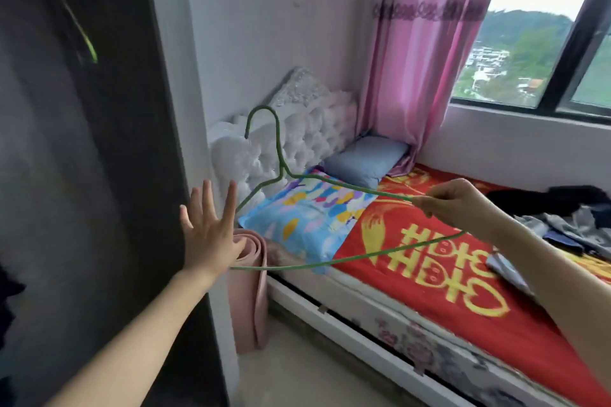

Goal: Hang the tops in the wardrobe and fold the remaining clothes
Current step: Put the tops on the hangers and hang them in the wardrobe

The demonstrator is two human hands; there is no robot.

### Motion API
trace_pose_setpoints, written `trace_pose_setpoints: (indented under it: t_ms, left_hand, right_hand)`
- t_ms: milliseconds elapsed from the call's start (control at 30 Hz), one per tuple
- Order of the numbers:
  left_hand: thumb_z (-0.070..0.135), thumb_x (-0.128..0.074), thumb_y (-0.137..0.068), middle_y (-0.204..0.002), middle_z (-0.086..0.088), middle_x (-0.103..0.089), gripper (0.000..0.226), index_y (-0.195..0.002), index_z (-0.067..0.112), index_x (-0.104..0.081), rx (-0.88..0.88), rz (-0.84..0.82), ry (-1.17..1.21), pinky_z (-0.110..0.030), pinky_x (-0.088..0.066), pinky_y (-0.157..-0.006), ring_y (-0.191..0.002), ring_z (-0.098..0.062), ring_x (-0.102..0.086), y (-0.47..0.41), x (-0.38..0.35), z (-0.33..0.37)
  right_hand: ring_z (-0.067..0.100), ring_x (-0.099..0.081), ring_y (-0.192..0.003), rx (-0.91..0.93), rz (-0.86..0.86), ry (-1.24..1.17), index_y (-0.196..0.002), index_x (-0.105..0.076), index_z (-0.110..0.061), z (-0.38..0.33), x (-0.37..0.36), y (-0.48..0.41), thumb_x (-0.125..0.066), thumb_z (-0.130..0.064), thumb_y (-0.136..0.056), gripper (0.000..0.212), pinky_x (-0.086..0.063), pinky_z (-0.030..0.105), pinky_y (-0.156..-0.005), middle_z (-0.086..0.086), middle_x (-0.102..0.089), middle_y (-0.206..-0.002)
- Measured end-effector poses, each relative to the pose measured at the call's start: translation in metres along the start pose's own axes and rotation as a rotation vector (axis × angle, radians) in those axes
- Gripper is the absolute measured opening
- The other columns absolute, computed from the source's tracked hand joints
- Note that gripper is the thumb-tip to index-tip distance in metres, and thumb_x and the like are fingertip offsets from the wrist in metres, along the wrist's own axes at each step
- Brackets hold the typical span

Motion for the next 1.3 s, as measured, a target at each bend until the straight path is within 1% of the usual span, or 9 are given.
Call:
trace_pose_setpoints:
  t_ms: [133, 267, 400, 600, 700, 800, 933, 1033, 1300]
  left_hand:
    - [0.030, -0.082, -0.065, -0.113, -0.019, -0.063, 0.113, -0.150, 0.016, -0.010, 0.000, -0.304, 0.157, -0.060, -0.031, -0.098, -0.107, -0.037, -0.058, 0.007, -0.064, 0.059]
    - [0.034, -0.063, -0.086, -0.113, -0.004, -0.064, 0.064, -0.142, 0.019, -0.036, -0.056, -0.577, 0.352, -0.044, -0.034, -0.100, -0.114, -0.028, -0.055, 0.009, -0.140, 0.150]
    - [0.019, -0.057, -0.092, -0.069, -0.005, -0.060, 0.011, -0.092, 0.010, -0.062, -0.060, -0.633, 0.682, -0.035, -0.040, -0.068, -0.077, -0.031, -0.061, -0.002, -0.184, 0.238]
    - [0.009, -0.060, -0.090, -0.051, 0.007, -0.048, 0.015, -0.078, 0.018, -0.063, -0.189, -0.682, 0.987, -0.027, -0.030, -0.048, -0.044, -0.006, -0.042, -0.030, -0.257, 0.356]
    - [0.004, -0.062, -0.087, -0.056, 0.006, -0.054, 0.016, -0.081, 0.020, -0.063, -0.286, -0.743, 1.026, -0.017, -0.030, -0.047, -0.049, -0.010, -0.045, -0.033, -0.293, 0.402]
    - [0.001, -0.065, -0.084, -0.072, 0.004, -0.064, 0.014, -0.091, 0.012, -0.070, -0.447, -0.780, 1.028, -0.016, -0.042, -0.058, -0.066, -0.014, -0.059, -0.030, -0.319, 0.450]
    - [0.004, -0.078, -0.071, -0.065, 0.007, -0.063, 0.018, -0.087, 0.013, -0.073, -0.789, -0.750, 0.921, -0.024, -0.047, -0.050, -0.054, -0.009, -0.060, -0.006, -0.347, 0.520]
    - [0.008, -0.078, -0.073, -0.064, 0.008, -0.062, 0.017, -0.089, 0.016, -0.074, -0.815, -0.814, 0.906, -0.033, -0.052, -0.048, -0.051, -0.010, -0.057, 0.008, -0.366, 0.553]
    - [0.032, -0.068, -0.084, -0.129, -0.013, -0.048, 0.062, -0.140, 0.018, -0.044, -0.625, -1.011, 0.676, -0.038, -0.039, -0.103, -0.123, -0.029, -0.043, 0.012, -0.436, 0.633]
  right_hand:
    - [0.006, -0.023, -0.038, -0.193, 0.082, -0.101, -0.043, -0.057, -0.013, 0.077, 0.063, 0.060, -0.077, -0.070, -0.045, 0.061, -0.017, 0.014, -0.036, -0.004, -0.032, -0.043]
    - [0.003, -0.024, -0.035, -0.330, 0.226, -0.174, -0.040, -0.051, -0.012, 0.140, 0.123, 0.117, -0.070, -0.027, -0.077, 0.045, -0.022, 0.011, -0.035, -0.004, -0.033, -0.040]
    - [0.003, -0.026, -0.032, -0.430, 0.327, -0.070, -0.039, -0.058, -0.014, 0.193, 0.170, 0.153, -0.063, -0.014, -0.084, 0.046, -0.022, 0.013, -0.034, -0.005, -0.037, -0.037]
    - [0.013, -0.044, -0.046, -0.578, 0.336, -0.077, -0.067, -0.070, -0.010, 0.268, 0.222, 0.174, -0.075, -0.070, -0.051, 0.063, -0.038, 0.021, -0.045, 0.005, -0.052, -0.051]
    - [0.016, -0.052, -0.056, -0.767, 0.200, -0.047, -0.087, -0.068, 0.000, 0.307, 0.230, 0.168, -0.076, -0.062, -0.059, 0.068, -0.044, 0.025, -0.053, 0.007, -0.059, -0.062]
    - [0.015, -0.056, -0.060, -0.882, 0.085, -0.011, -0.094, -0.067, 0.001, 0.339, 0.225, 0.151, -0.068, -0.032, -0.083, 0.035, -0.047, 0.024, -0.059, 0.003, -0.062, -0.065]
    - [0.006, -0.053, -0.053, -0.905, 0.108, -0.089, -0.087, -0.067, -0.007, 0.379, 0.206, 0.124, -0.062, -0.020, -0.089, 0.014, -0.044, 0.019, -0.057, -0.004, -0.060, -0.058]
    - [0.004, -0.046, -0.042, -0.914, 0.151, -0.084, -0.064, -0.061, -0.017, 0.405, 0.204, 0.110, -0.054, -0.020, -0.094, 0.031, -0.037, 0.019, -0.048, -0.007, -0.054, -0.048]
    - [0.008, -0.037, -0.038, -0.989, 0.354, -0.150, -0.072, -0.064, -0.003, 0.513, 0.274, 0.122, -0.052, -0.023, -0.096, 0.033, -0.031, 0.016, -0.042, -0.003, -0.045, -0.042]
Point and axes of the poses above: each hand's wrist, its own y-axis away from the middle knuckle, its own x-axis out of the back of the hand, z = x × y, the point moved 6 cm from there along -y, towards the middle knuckle
